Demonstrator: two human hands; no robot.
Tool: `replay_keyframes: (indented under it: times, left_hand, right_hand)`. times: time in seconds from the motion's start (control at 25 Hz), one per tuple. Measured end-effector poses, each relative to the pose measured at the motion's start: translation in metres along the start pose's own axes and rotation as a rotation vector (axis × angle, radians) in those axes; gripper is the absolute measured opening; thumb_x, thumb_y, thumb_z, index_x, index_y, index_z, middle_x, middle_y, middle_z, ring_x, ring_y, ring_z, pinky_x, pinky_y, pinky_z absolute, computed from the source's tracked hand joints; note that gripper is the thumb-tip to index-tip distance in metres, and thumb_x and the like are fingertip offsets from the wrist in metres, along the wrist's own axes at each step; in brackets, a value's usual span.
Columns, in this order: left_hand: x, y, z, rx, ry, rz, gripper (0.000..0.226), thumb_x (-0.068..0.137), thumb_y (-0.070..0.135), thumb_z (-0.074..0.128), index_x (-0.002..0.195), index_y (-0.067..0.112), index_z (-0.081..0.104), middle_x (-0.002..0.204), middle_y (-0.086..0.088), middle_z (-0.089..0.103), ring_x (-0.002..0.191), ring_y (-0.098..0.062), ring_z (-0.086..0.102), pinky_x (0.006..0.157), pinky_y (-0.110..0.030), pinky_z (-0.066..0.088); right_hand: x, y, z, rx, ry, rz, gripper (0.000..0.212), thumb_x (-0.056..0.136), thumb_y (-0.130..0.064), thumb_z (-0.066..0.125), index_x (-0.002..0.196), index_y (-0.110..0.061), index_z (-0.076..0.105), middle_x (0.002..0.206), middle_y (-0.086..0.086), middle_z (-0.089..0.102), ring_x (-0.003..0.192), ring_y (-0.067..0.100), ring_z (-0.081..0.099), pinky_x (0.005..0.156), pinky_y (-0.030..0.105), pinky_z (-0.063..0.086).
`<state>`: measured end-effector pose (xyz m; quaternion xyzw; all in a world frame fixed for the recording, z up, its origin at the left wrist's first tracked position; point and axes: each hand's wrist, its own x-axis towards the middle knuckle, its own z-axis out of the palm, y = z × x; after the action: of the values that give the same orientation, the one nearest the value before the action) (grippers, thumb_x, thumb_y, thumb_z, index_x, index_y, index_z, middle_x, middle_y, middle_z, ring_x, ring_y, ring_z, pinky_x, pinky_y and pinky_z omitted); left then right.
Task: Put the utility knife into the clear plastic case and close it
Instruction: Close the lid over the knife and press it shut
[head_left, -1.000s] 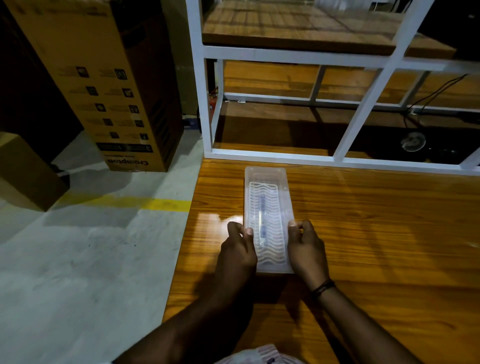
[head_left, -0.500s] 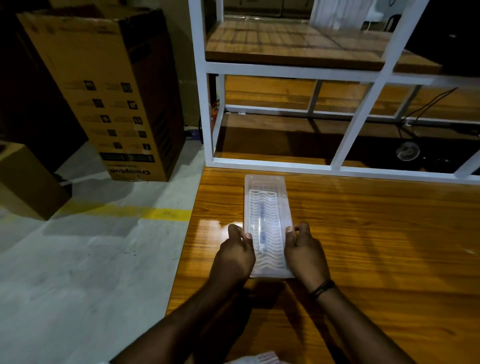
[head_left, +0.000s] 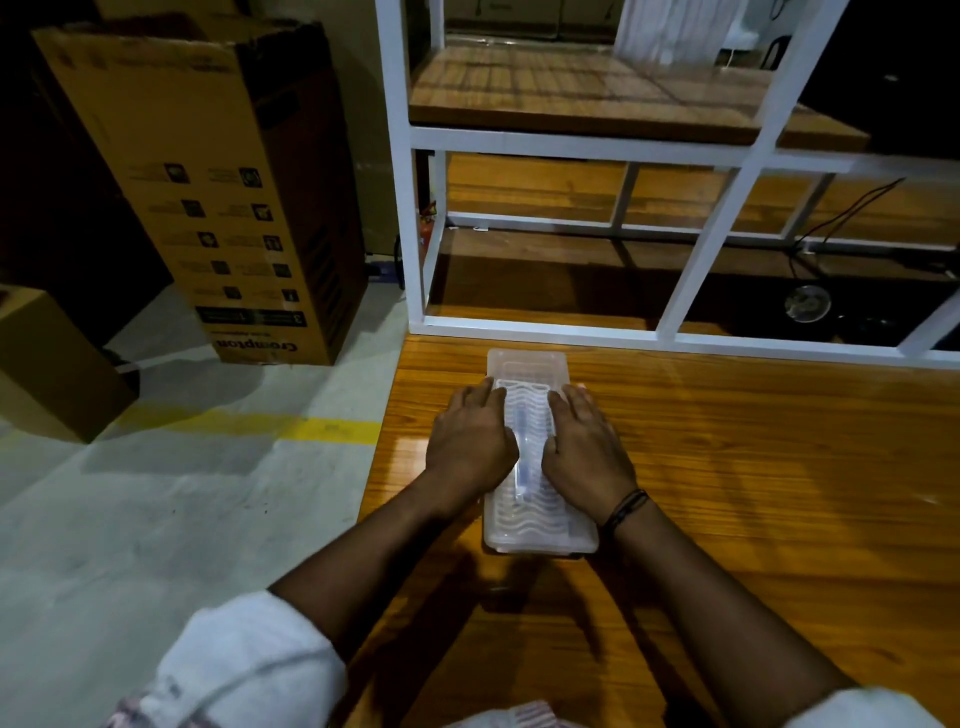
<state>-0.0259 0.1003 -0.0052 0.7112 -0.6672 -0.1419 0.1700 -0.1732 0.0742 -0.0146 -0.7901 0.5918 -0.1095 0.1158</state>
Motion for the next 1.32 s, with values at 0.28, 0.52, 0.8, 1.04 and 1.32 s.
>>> replay_keyframes:
  times: [0.28,0.52,0.8,1.04,1.32]
  left_hand:
    - [0.007,-0.002,0.023,0.052,-0.006,-0.032,0.073,0.100,0.025,0.049,0.166,0.017,0.019,0.176,0.000,0.013,0.162,-0.027,0.010,0.125,-0.050,0.024]
    - [0.020,-0.008,0.019,0.188,0.090,0.035,0.069,0.088,0.035,0.042,0.153,0.014,0.046,0.159,-0.006,0.046,0.135,-0.032,0.047,0.103,-0.045,0.045]
    - [0.067,-0.003,0.003,0.220,0.044,-0.035,0.061,0.092,0.020,0.054,0.151,0.009,0.044,0.140,-0.016,0.054,0.129,-0.035,0.051,0.101,-0.045,0.046]
    - [0.075,-0.010,0.008,0.283,0.035,-0.005,0.065,0.087,0.027,0.057,0.148,0.008,0.045,0.145,-0.016,0.047,0.137,-0.037,0.041,0.105,-0.050,0.042]
    - [0.080,-0.008,0.014,0.268,0.067,0.000,0.060,0.089,0.026,0.054,0.145,0.006,0.047,0.146,-0.015,0.053,0.141,-0.035,0.040,0.108,-0.052,0.040]
  right_hand:
    - [-0.001,-0.002,0.023,-0.028,0.160,-0.044,0.066,0.085,-0.027,0.045,0.144,0.001,0.046,0.152,0.026,0.043,0.145,0.039,0.037,0.119,0.044,0.028]
    - [0.032,0.002,0.007,-0.131,0.199,-0.040,0.050,0.082,-0.034,0.043,0.117,-0.005,0.065,0.115,0.018,0.065,0.106,0.038,0.059,0.089,0.047,0.051]
    - [0.077,0.006,0.001,-0.153,0.156,-0.002,0.039,0.084,-0.022,0.052,0.118,-0.006,0.060,0.122,0.018,0.058,0.116,0.036,0.053,0.096,0.048,0.048]
    - [0.084,0.013,0.008,-0.025,0.174,-0.030,0.041,0.083,-0.021,0.051,0.121,-0.005,0.054,0.117,0.019,0.063,0.108,0.037,0.058,0.092,0.045,0.049]
    - [0.082,0.014,0.010,0.061,0.246,-0.025,0.030,0.086,-0.017,0.051,0.113,-0.006,0.056,0.110,0.017,0.064,0.103,0.034,0.058,0.089,0.042,0.049]
